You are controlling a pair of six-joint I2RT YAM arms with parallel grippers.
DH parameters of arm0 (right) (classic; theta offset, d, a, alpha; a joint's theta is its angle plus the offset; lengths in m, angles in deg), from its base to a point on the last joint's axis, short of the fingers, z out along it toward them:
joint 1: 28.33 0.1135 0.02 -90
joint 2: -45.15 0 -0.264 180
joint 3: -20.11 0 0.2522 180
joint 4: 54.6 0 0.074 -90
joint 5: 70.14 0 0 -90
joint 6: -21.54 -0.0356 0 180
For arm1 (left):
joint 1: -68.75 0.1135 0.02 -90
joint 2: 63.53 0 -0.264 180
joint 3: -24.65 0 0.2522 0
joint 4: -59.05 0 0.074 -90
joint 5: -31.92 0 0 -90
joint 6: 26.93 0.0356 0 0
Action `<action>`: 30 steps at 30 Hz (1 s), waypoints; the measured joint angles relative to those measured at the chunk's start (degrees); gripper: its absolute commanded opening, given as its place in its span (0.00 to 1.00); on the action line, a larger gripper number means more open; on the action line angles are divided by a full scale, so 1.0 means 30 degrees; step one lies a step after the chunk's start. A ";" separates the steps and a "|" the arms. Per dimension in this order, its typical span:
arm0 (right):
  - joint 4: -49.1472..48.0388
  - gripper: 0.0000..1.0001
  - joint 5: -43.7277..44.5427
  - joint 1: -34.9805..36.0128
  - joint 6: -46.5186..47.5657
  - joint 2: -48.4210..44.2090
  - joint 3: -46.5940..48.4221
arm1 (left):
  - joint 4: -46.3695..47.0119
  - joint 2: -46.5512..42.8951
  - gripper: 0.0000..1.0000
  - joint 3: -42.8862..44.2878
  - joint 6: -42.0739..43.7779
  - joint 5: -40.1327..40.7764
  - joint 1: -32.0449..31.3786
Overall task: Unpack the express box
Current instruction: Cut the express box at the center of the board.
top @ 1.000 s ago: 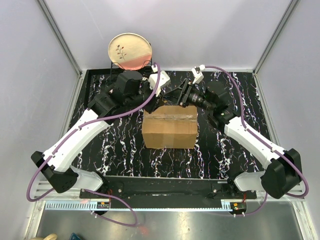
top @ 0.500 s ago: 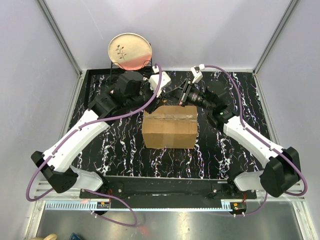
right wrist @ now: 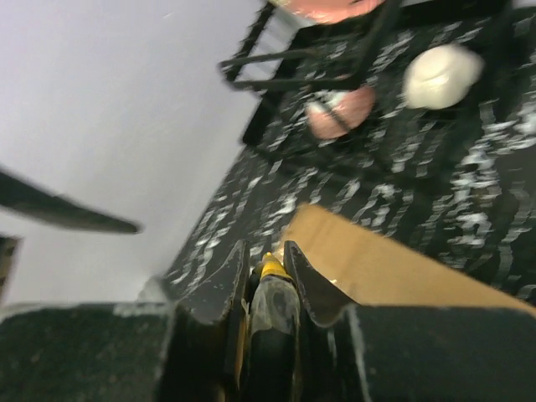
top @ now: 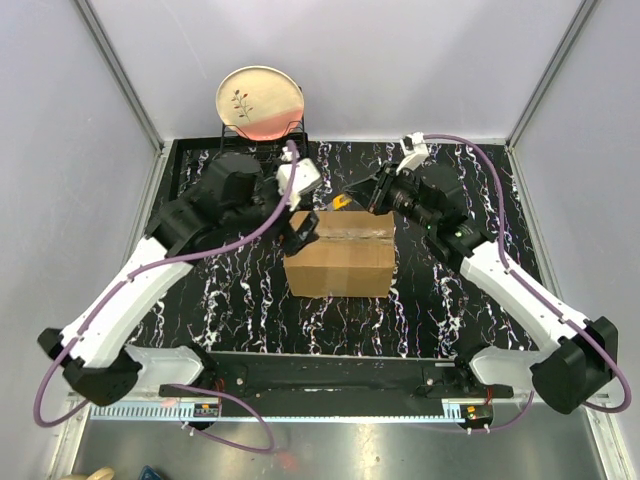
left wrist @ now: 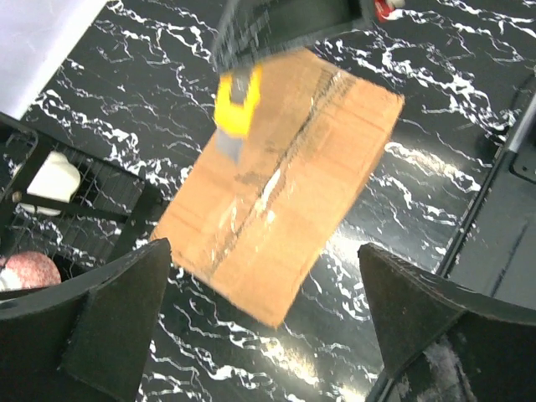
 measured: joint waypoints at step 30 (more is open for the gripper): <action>0.2280 0.00 1.4171 0.0109 0.9311 0.7817 0.3286 | 0.2739 -0.2514 0.99 -1.0258 -0.0153 -0.4481 0.5129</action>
